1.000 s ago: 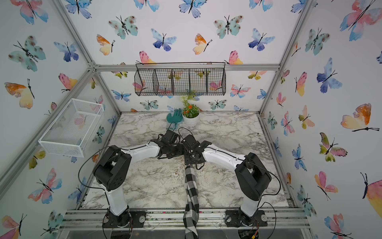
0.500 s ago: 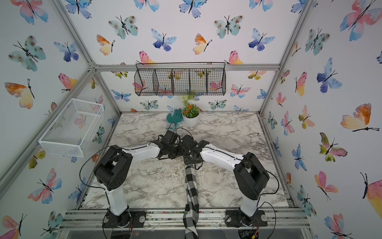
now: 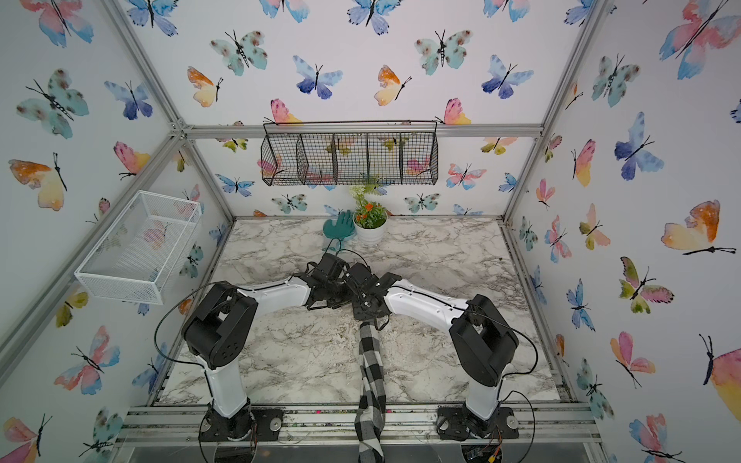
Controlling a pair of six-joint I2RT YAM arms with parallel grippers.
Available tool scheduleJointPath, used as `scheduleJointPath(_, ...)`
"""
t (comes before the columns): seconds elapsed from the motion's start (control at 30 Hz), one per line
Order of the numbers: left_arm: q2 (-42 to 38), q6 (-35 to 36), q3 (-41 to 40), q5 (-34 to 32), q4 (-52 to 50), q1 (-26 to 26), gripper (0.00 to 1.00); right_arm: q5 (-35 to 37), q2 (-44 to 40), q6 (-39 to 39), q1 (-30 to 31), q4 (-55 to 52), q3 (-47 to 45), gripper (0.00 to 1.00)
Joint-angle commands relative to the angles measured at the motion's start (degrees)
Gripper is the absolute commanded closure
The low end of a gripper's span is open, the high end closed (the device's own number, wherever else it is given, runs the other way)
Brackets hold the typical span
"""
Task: Take off the watch
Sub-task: Untie the watch from the hand.
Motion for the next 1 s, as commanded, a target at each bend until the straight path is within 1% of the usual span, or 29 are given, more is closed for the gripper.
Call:
scheduleJointPath(0.0, 1.11, 0.16, -0.88, 1.30, -0.97, -0.06, 0.33, 0.97, 1.34, 0.25, 0.46, -2.52, -0.03, 0.67)
scheduleJointPath(0.1, 1.11, 0.15, -0.83, 1.28, -0.89, -0.01, 0.34, 1.18, 1.62, 0.34, 0.55, -2.70, -0.29, 0.65)
scheduleJointPath(0.2, 1.11, 0.13, -0.87, 1.36, -0.85, -0.03, 0.34, 1.19, 2.10, 0.34, 0.57, -2.62, -0.47, 0.65)
scheduleJointPath(0.6, 1.20, -0.11, -1.05, 1.63, -0.45, 0.02, 0.35, 0.08, 3.28, 0.25, 0.81, -1.56, -2.53, 0.68)
scheduleJointPath(0.67, 1.28, -0.11, -1.04, 1.72, -0.48, -0.05, 0.35, 0.18, 3.01, 0.25, 0.81, -1.59, -3.08, 0.69)
scheduleJointPath(0.83, 1.44, -0.03, -1.31, 1.63, -0.48, 0.00, 0.35, 0.74, 1.93, 0.60, 0.81, -1.57, -4.15, 0.79)
scheduleJointPath(0.97, 1.47, -0.09, -1.57, 1.58, -0.40, 0.00, 0.35, 0.83, 1.33, 0.77, 0.81, -1.48, -4.60, 0.82)
